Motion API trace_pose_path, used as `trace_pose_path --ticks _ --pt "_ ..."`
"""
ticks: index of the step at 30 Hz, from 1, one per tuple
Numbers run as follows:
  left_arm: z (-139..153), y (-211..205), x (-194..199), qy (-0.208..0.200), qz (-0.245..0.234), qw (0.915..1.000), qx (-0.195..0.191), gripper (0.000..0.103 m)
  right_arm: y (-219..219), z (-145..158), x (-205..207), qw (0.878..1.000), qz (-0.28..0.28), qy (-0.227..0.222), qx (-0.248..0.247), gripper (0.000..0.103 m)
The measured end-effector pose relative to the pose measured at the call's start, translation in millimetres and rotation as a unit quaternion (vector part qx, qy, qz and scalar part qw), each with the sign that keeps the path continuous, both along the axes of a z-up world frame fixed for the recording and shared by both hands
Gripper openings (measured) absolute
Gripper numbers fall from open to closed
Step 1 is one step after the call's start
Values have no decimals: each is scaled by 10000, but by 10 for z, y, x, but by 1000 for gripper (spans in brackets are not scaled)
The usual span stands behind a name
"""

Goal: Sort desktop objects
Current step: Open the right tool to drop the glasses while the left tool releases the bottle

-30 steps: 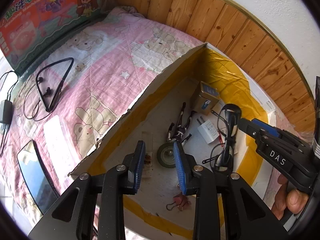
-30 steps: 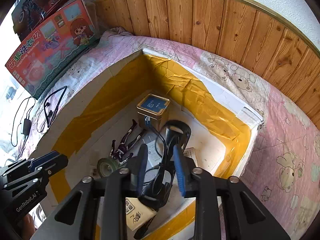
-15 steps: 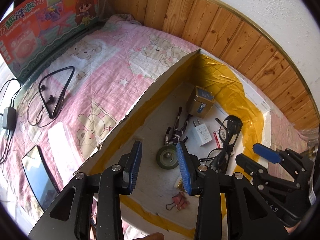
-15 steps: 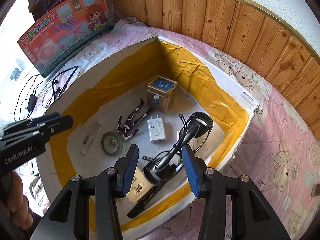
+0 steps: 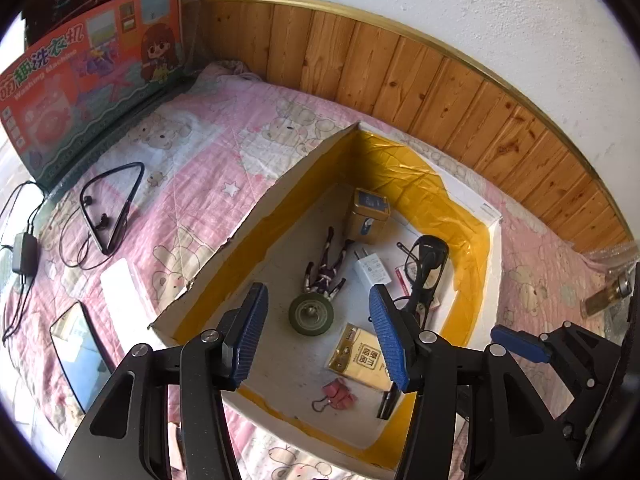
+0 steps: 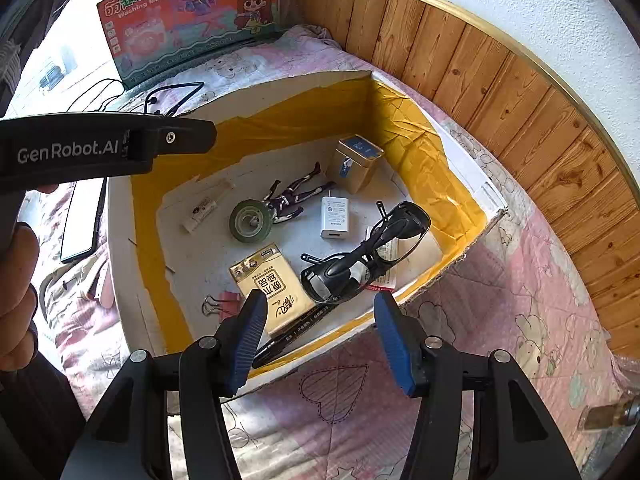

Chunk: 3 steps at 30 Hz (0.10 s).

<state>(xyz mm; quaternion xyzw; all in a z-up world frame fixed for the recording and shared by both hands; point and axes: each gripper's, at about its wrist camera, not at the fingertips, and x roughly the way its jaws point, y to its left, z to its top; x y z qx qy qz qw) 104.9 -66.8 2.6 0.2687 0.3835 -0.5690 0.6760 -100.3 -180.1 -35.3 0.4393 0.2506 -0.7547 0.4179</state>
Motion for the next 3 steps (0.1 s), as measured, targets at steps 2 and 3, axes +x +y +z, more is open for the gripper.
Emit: trace_pose_path --ticks 2,3 --pt "41 47 -43 -59 -23 10000 -38 56 19 5 39 10000 7 -1 11 57" --pt "59 67 -62 -108 -35 9999 -51 56 30 3 61 10000 16 9 18 57"
